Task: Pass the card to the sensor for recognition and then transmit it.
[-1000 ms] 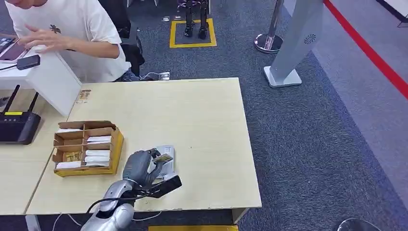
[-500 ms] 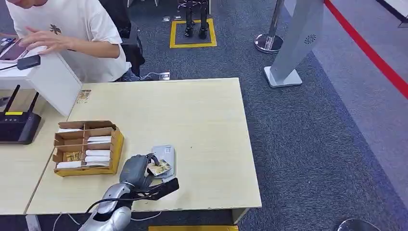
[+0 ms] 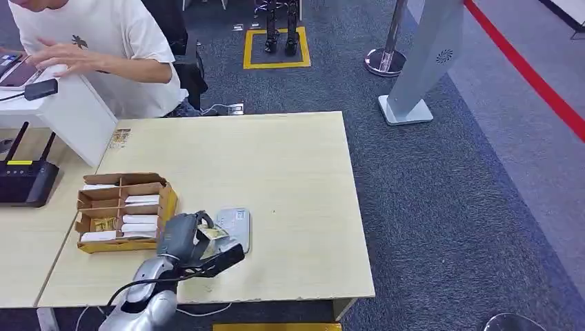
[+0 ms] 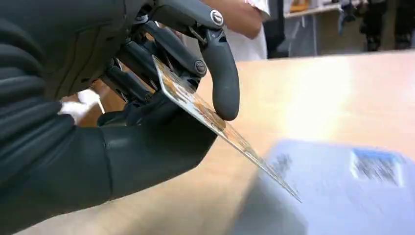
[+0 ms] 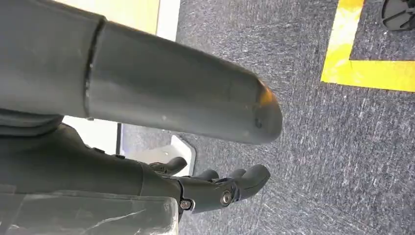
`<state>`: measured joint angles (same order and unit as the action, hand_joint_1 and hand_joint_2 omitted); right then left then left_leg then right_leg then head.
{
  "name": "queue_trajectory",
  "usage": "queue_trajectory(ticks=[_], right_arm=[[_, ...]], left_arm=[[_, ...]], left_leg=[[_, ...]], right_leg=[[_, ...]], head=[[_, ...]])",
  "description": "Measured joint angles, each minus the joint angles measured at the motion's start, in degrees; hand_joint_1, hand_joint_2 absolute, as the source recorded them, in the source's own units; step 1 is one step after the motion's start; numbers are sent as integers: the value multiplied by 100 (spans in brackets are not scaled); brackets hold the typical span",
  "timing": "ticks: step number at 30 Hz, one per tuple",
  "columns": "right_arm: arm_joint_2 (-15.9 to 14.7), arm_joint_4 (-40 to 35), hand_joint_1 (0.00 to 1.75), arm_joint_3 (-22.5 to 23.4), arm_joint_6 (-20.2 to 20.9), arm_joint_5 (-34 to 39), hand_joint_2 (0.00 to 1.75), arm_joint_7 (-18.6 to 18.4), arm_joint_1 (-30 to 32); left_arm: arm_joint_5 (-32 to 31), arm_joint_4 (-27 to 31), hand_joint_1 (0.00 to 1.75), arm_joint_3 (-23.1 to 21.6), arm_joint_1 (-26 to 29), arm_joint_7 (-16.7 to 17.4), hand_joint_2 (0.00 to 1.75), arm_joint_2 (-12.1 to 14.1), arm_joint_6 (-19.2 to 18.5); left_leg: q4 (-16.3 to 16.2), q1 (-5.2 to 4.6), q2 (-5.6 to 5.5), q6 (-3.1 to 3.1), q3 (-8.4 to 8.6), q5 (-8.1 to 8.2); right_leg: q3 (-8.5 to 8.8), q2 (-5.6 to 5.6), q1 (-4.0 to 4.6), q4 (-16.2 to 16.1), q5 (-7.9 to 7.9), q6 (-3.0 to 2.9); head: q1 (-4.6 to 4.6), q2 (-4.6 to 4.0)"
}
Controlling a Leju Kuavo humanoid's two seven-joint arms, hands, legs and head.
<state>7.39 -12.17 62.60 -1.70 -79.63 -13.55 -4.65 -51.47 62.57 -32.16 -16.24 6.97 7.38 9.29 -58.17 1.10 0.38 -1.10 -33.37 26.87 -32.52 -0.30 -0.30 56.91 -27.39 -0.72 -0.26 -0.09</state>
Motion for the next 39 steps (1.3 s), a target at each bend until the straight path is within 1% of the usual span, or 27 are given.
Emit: queue_trajectory(ticks=[4, 10, 15, 19, 24, 28, 32, 35, 39], right_arm=[[0, 0, 0, -9, 7, -7, 0, 0, 0], [0, 0, 0, -53, 42, -15, 0, 2, -1], [0, 0, 0, -83, 83, -26, 0, -15, 3], [0, 0, 0, -127, 107, -83, 0, -15, 3], [0, 0, 0, -168, 111, -111, 0, -15, 0], [0, 0, 0, -177, 120, -114, 0, -15, -1], [0, 0, 0, -219, 120, -129, 0, -50, 0], [0, 0, 0, -240, 146, -135, 0, -68, -12], [0, 0, 0, -273, 173, -153, 0, -66, -18]], left_arm=[[22, 298, 175, 329, -149, 2, 175, 199, 11], [15, 630, 175, 643, -273, 2, 175, 420, 20], [168, 899, 175, 1054, -335, -59, 175, 678, 138], [315, 1028, 175, 1470, -413, -181, 175, 849, 293], [345, 1069, 175, 1849, -533, -232, 175, 1028, 326], [345, 1074, 175, 1935, -575, -236, 175, 1087, 332], [278, 989, 175, 2079, -836, -214, 175, 1301, 208], [210, 705, 175, 2147, -1179, -203, 175, 1434, -15], [151, 278, 175, 2147, -1545, -107, 175, 1495, -142]], left_leg=[[0, 0, 0, 0, 0, 0], [0, 0, 1, 0, -2, 0], [0, 0, 3, 0, -2, 0], [0, 2, 4, -1, -1, -1], [0, 2, 3, -1, -1, -1], [0, 1, 4, -1, -3, -1], [-1, 1, 3, -1, -3, -1], [-1, 2, 1, -3, -2, -3], [0, 2, 5, -5, -2, -5]], right_leg=[[0, 0, 0, 1, 0, 0], [0, 1, 0, 1, 0, 0], [-2, 6, 0, 1, 0, 0], [-2, 6, 2, 2, 0, 0], [-2, 6, 2, 2, 0, 0], [-2, 6, 2, 2, 0, 0], [-4, 6, 2, 1, 0, 0], [-4, 4, 2, 2, 0, -1], [-4, 7, 2, 4, 4, -5]], head=[[0, 2], [2, 2], [0, 2], [0, 2], [-2, 0], [0, 2], [-2, 2], [-2, 2], [-4, 0]])
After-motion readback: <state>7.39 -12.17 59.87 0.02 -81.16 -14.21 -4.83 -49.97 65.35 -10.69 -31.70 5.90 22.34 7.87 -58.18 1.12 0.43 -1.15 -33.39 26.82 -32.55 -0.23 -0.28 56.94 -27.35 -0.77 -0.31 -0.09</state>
